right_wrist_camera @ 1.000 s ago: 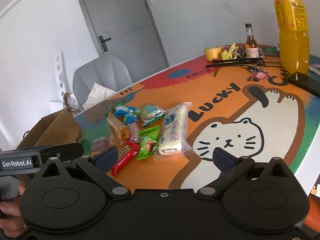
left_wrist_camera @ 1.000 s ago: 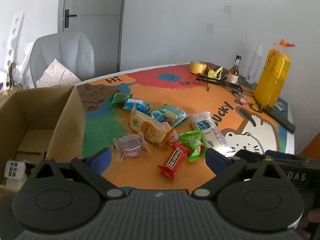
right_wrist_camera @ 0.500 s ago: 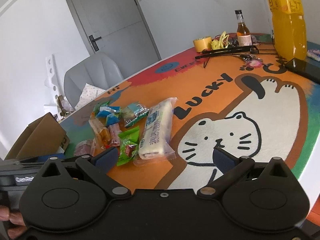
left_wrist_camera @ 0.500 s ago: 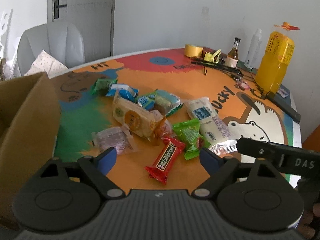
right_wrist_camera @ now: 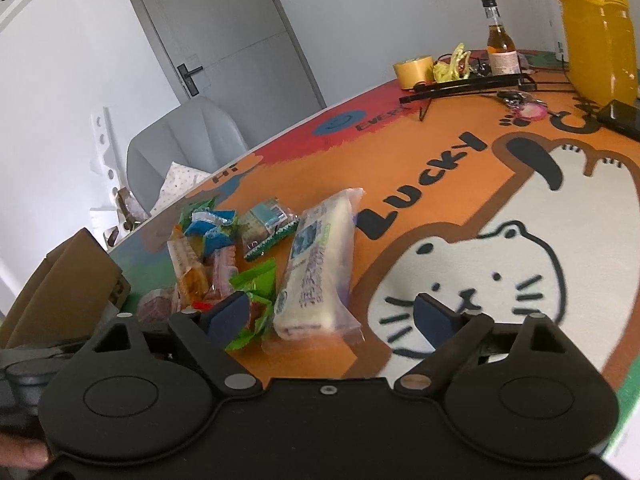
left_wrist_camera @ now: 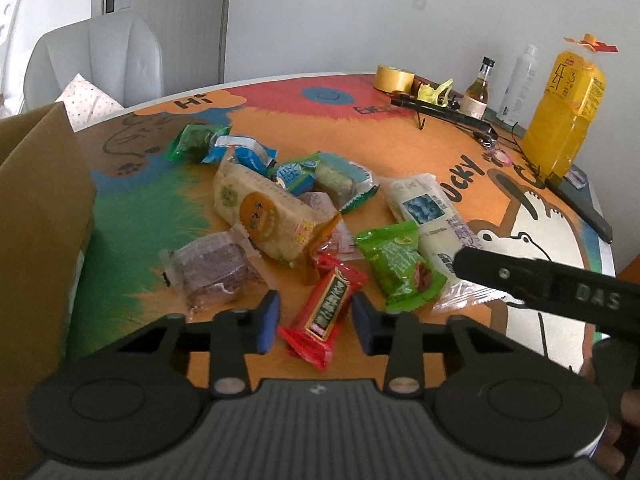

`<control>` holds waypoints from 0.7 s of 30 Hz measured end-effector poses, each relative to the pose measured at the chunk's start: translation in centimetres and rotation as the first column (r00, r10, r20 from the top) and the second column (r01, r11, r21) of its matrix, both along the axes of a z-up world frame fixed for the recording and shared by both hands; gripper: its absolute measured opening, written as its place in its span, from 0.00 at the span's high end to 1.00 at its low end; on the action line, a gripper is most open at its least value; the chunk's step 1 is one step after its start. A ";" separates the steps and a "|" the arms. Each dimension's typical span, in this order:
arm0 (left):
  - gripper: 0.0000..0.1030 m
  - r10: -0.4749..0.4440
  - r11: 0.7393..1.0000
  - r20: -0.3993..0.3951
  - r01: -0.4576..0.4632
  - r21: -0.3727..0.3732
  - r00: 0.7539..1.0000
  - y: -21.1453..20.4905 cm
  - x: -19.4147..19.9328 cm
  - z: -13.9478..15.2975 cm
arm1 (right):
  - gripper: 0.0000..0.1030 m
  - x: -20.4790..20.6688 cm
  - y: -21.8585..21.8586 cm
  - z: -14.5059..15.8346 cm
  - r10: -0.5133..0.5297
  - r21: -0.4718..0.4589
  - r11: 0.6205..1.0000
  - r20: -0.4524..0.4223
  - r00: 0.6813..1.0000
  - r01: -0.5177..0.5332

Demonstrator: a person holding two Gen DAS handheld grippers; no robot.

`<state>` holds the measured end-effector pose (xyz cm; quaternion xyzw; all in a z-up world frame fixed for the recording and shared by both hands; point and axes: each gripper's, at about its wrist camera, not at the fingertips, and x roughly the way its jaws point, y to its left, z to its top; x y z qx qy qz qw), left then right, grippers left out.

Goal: Organize snacks
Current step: 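Grasp the red candy bar with left tool while right grasps the RUNPU cake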

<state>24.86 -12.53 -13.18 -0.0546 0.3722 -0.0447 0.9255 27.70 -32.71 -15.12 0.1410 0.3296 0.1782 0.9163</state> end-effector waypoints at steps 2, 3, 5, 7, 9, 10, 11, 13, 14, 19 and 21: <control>0.78 0.001 1.000 -0.004 -0.001 -0.009 1.000 0.3 0.1 0.0 | 0.16 0.4 0.4 -0.2 -0.007 -0.008 1.000 0.003 1.000 0.007; 0.79 0.003 1.000 -0.005 -0.003 -0.014 1.000 0.4 0.1 0.1 | 0.17 0.6 0.5 -0.2 -0.009 -0.015 1.000 0.009 1.000 0.009; 0.79 0.011 1.000 -0.006 -0.011 -0.018 1.000 0.6 0.0 0.1 | 0.19 0.9 0.9 -0.2 -0.006 -0.022 1.000 0.013 1.000 0.007; 0.79 0.014 1.000 -0.006 -0.014 -0.022 1.000 0.8 -0.2 0.1 | 0.22 1.3 1.1 -0.3 -0.005 -0.023 1.000 0.014 1.000 0.006; 0.79 0.020 0.999 -0.004 -0.020 -0.025 1.000 1.0 -0.3 0.2 | 0.25 1.6 1.5 -0.2 -0.006 -0.029 1.000 0.015 1.000 0.006; 0.80 0.022 0.999 -0.002 -0.022 -0.026 1.000 1.1 -0.4 0.3 | 0.27 1.7 1.6 -0.2 -0.003 -0.027 1.000 0.015 1.000 0.004; 0.80 0.024 0.999 0.001 -0.024 -0.027 1.000 1.1 -0.4 0.4 | 0.28 1.9 1.8 -0.3 -0.001 -0.028 1.000 0.015 1.000 0.002; 0.79 0.029 0.999 0.007 -0.028 -0.029 1.000 1.3 -0.7 0.6 | 0.33 2.0 2.1 -0.3 -0.005 -0.046 0.999 0.020 1.000 0.006; 0.80 0.030 0.999 0.010 -0.030 -0.032 0.999 1.4 -0.8 0.7 | 0.34 2.0 2.3 -0.3 -0.008 -0.058 0.998 0.023 1.000 0.009; 0.80 0.039 0.998 0.015 -0.039 -0.042 0.999 1.8 -1.4 1.0 | 0.64 1.6 2.1 -0.2 0.008 -0.100 0.995 0.008 1.000 -0.007; 0.80 0.045 0.998 0.017 -0.044 -0.046 0.999 1.8 -1.6 1.1 | 0.66 1.2 1.8 -0.2 0.015 -0.101 0.995 0.005 1.000 -0.015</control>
